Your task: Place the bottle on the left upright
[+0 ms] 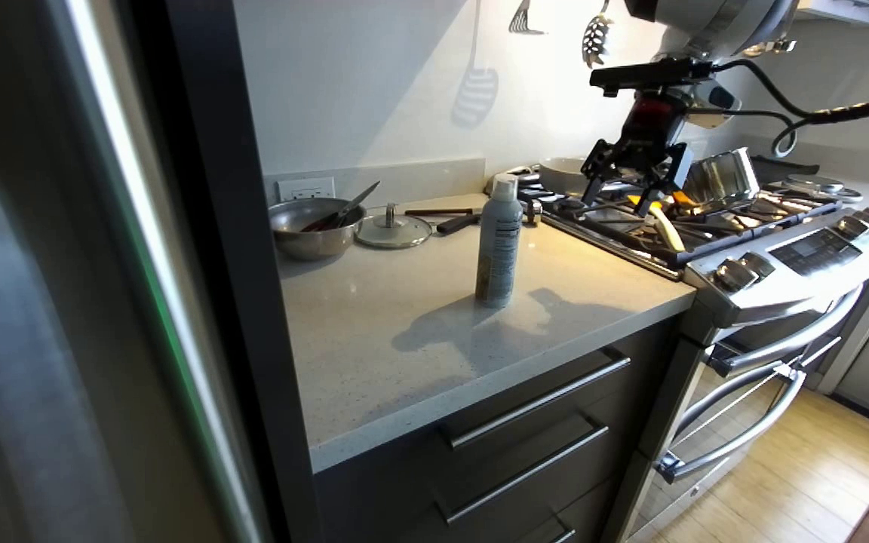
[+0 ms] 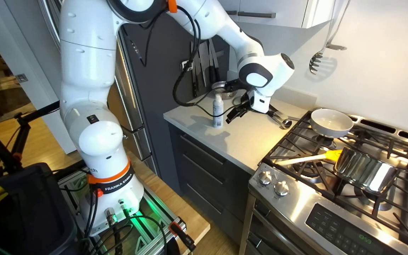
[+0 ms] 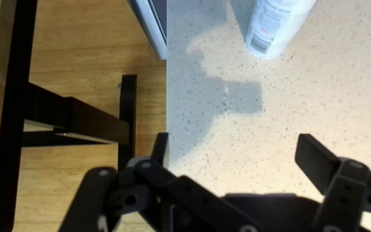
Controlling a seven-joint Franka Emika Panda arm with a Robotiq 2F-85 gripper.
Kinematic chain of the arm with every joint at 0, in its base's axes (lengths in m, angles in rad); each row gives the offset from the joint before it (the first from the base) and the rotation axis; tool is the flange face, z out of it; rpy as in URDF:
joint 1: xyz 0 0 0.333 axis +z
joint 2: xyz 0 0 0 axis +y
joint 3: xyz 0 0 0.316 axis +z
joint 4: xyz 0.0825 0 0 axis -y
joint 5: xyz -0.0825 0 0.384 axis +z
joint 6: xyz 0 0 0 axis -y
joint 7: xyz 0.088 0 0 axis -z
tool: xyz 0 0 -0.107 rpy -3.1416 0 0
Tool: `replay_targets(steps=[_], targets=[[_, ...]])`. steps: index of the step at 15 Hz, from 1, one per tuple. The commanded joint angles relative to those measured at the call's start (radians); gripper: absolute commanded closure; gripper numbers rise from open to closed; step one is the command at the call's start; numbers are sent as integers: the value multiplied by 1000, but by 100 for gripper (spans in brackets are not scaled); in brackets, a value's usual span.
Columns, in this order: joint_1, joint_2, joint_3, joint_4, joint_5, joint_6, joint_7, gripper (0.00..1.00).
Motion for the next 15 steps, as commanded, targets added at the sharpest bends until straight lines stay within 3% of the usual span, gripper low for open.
replay_targets(steps=[1, 5, 8, 11, 15], targets=[[22, -177, 36, -195, -157, 240, 92, 0], [21, -304, 87, -347, -330, 515, 220, 0], [1, -380, 125, -437, -433, 646, 325, 0], [-21, -442, 162, -494, -433, 692, 350, 0], [-63, -509, 210, -517, -494, 657, 416, 0]])
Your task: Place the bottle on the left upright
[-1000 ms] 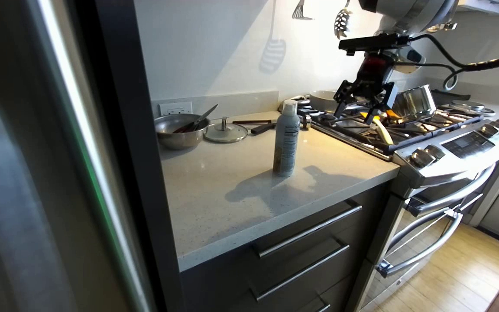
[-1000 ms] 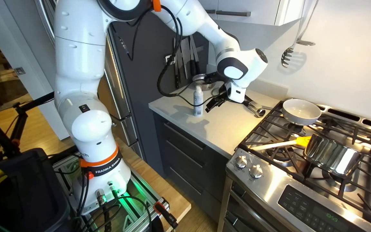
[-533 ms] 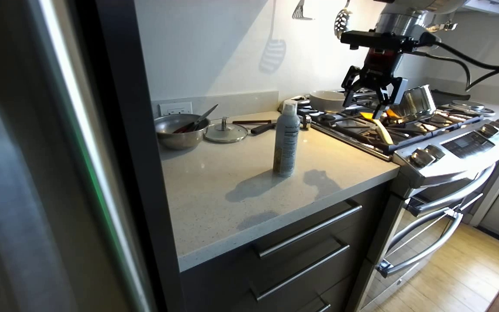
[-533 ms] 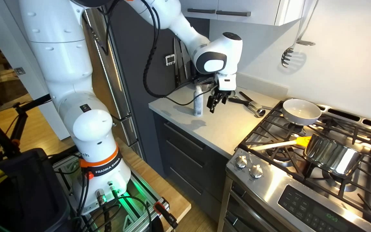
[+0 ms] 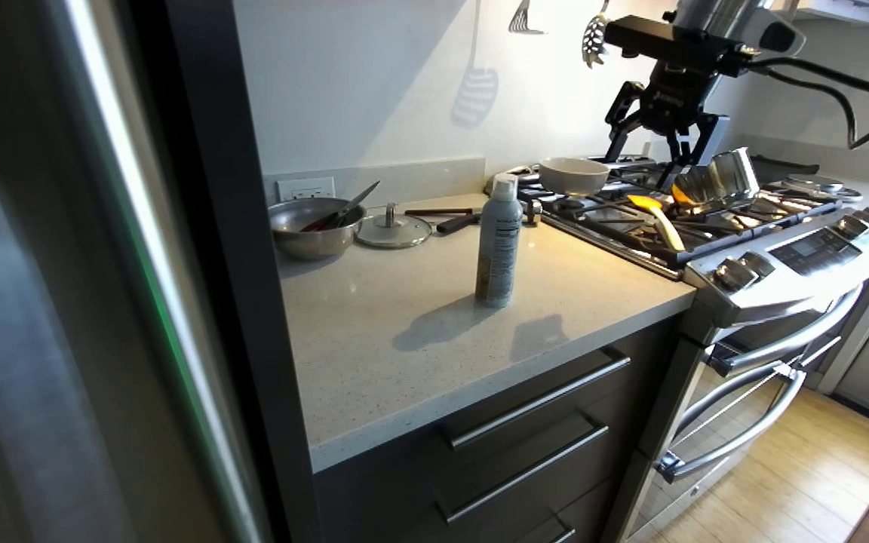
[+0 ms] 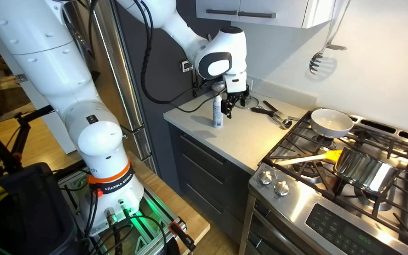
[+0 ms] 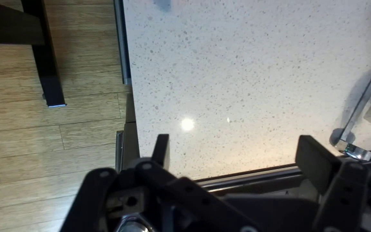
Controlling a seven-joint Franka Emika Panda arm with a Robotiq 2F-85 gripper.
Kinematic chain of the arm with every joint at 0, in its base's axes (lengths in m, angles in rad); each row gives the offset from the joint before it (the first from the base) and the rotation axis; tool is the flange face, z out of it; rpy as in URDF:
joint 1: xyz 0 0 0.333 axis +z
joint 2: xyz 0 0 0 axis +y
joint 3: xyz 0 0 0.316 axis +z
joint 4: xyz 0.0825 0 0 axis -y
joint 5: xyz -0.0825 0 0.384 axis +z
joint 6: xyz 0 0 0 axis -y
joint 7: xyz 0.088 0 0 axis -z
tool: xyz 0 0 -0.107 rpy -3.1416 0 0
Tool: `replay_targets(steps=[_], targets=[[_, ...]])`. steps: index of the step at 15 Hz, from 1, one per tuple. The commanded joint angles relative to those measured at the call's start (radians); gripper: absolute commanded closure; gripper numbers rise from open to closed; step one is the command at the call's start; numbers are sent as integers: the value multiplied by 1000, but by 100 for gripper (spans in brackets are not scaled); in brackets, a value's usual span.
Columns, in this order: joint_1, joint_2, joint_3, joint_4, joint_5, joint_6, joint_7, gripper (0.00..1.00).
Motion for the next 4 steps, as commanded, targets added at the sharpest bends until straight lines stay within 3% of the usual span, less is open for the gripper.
replay_targets(steps=[1, 4], targets=[[-37, -15, 38, -6, -6, -2, 9, 0], [-50, -47, 54, -23, -26, -3, 36, 0]])
